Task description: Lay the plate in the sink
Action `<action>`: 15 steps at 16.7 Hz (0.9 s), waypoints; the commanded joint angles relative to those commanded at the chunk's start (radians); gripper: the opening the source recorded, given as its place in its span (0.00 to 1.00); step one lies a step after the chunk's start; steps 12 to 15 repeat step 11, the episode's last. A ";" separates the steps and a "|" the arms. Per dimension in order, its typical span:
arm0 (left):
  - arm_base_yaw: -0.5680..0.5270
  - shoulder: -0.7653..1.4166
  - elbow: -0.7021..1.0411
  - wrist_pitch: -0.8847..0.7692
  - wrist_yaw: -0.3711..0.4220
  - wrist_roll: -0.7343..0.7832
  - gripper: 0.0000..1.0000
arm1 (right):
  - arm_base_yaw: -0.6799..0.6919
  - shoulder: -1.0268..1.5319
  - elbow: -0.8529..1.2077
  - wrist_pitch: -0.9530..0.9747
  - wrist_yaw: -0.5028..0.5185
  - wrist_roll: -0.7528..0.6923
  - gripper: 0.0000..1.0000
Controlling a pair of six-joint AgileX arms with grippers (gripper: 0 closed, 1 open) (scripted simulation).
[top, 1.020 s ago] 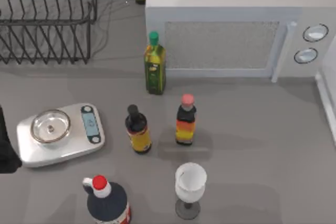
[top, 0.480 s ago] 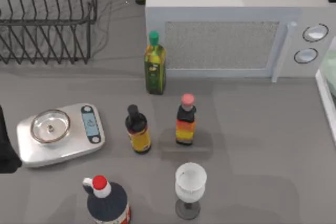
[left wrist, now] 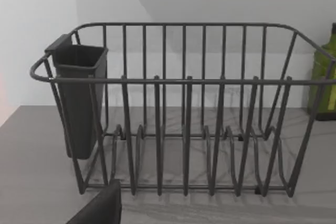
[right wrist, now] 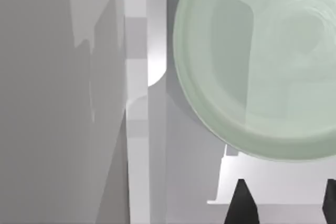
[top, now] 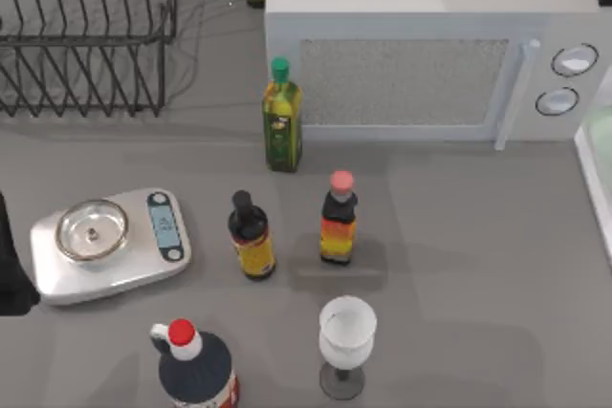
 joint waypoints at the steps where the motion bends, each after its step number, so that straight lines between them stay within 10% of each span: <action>1: 0.000 0.000 0.000 0.000 0.000 0.000 1.00 | 0.000 0.000 0.000 0.000 0.000 0.000 0.68; 5: 0.000 0.000 0.000 0.000 0.000 0.000 1.00 | 0.000 0.000 0.000 0.000 0.000 0.000 0.98; 15: 0.000 0.000 0.000 0.000 0.000 0.000 1.00 | 0.000 0.000 0.000 0.000 0.000 0.000 1.00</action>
